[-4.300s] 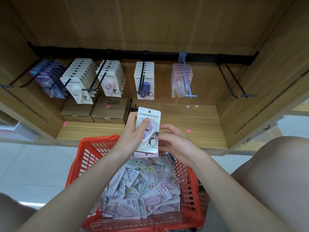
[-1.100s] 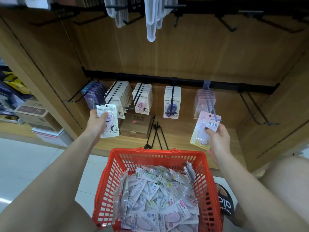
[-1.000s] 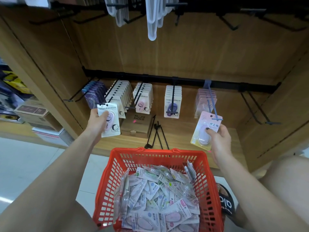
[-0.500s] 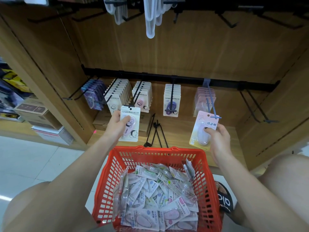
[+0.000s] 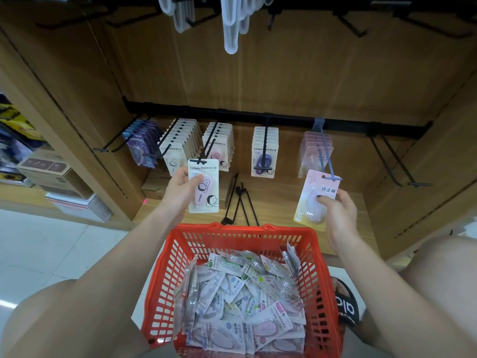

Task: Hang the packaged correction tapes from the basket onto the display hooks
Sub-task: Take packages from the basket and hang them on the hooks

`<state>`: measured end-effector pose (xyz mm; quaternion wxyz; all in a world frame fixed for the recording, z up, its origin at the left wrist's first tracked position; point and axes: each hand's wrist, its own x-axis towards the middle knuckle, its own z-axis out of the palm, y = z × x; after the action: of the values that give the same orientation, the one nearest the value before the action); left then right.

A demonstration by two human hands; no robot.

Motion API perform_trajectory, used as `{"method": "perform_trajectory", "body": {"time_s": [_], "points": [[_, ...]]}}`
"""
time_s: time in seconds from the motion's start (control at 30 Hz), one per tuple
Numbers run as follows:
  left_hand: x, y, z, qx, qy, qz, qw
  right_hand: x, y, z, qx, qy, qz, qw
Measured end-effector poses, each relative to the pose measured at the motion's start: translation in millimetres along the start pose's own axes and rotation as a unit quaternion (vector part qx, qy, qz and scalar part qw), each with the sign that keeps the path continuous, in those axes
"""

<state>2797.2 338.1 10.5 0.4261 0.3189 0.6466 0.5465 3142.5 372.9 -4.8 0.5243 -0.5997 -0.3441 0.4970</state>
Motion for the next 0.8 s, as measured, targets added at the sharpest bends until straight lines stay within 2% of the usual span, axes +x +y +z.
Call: {"method": "perform_trajectory", "body": {"time_s": [0.2,0.53,0.8], "points": [[5,-3,5,0.024,0.007,0.000,1.000,-2,0,-1,0.000,0.005,0.001,1.000],[4,1,14,0.003,0.026,0.014,1.000,-4,0,-1,-0.006,0.010,-0.018,1.000],[2,-3,19,-0.027,0.068,0.011,0.997,-2,3,-4,-0.028,0.007,-0.023,0.999]]}}
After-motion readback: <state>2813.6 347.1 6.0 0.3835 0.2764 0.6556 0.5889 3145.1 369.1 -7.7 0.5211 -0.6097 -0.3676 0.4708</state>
